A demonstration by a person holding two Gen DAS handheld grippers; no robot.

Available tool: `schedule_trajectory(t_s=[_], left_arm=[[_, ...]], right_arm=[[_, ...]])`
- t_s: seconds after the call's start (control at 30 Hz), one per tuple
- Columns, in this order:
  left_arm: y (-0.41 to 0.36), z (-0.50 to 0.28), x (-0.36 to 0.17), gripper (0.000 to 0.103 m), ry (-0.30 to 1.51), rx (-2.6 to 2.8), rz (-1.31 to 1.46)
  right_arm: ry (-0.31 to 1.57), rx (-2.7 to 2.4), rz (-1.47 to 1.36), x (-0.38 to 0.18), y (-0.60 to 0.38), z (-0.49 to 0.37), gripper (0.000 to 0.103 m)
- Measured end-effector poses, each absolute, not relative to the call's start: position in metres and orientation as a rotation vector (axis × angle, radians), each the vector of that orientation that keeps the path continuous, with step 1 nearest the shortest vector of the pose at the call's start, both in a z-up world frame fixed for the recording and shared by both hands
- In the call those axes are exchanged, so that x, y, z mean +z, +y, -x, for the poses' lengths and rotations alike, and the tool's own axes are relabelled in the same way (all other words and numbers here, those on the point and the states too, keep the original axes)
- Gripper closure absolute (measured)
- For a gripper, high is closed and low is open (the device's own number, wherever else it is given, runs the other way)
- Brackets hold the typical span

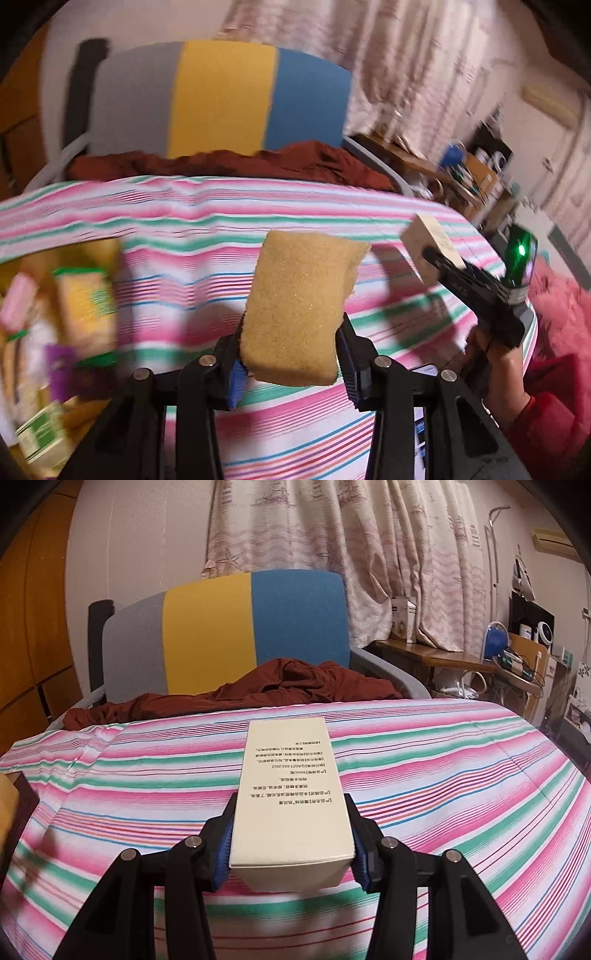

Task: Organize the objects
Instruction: 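Carry the sponge and cream box over the gold tray and open both tools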

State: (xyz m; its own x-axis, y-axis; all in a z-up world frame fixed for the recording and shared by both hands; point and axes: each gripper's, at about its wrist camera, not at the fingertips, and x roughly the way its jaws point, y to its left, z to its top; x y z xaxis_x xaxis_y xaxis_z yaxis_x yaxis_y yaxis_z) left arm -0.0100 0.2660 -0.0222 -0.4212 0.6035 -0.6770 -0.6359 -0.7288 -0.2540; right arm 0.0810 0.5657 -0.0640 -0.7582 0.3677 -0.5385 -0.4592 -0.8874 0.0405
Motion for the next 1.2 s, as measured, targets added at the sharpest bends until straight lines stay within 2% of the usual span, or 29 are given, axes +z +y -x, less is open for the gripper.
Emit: schedule_trajectory(t_s=[0.3,0.57,0.63,0.7,0.73,0.77,0.9,0.97,1.1,1.2], left_arm=[[0.169,0.055,-0.013,0.060,-0.115,2.366,1.070],[0.123,0.100,-0.018,0.060,-0.184,2.476,1.151],[0.116,0.116,-0.025,0.054,-0.175,2.492,1.227],[0.107,0.129,-0.033,0.035,-0.209,2.499,1.279],[0.105,0.131,-0.034,0.022,-0.220,2.500,1.291],[0.102,0.134,-0.036,0.014,-0.231,2.504,1.309],[0.089,0.126,-0.035,0.012,-0.290,2.530,1.315],[0.085,0.119,-0.032,0.007,-0.272,2.558,1.294],[0.072,0.093,-0.021,0.006,-0.240,2.624,1.197],[0.060,0.079,-0.013,0.001,-0.279,2.605,1.152]], right_arm=[[0.183,2.610,0.807,-0.057,0.549,-0.081,0.052],[0.174,2.693,0.802,-0.029,0.519,-0.097,0.052],[0.194,2.727,0.794,-0.020,0.508,-0.101,0.052],[0.220,2.759,0.785,-0.012,0.497,-0.103,0.052],[0.235,2.777,0.778,-0.008,0.490,-0.105,0.052],[0.250,2.800,0.770,-0.003,0.482,-0.106,0.052],[0.286,2.887,0.778,0.007,0.446,-0.107,0.052],[0.310,2.945,0.795,0.009,0.425,-0.106,0.052],[0.347,3.034,0.849,0.011,0.389,-0.102,0.052],[0.365,3.106,0.914,0.011,0.360,-0.096,0.052]])
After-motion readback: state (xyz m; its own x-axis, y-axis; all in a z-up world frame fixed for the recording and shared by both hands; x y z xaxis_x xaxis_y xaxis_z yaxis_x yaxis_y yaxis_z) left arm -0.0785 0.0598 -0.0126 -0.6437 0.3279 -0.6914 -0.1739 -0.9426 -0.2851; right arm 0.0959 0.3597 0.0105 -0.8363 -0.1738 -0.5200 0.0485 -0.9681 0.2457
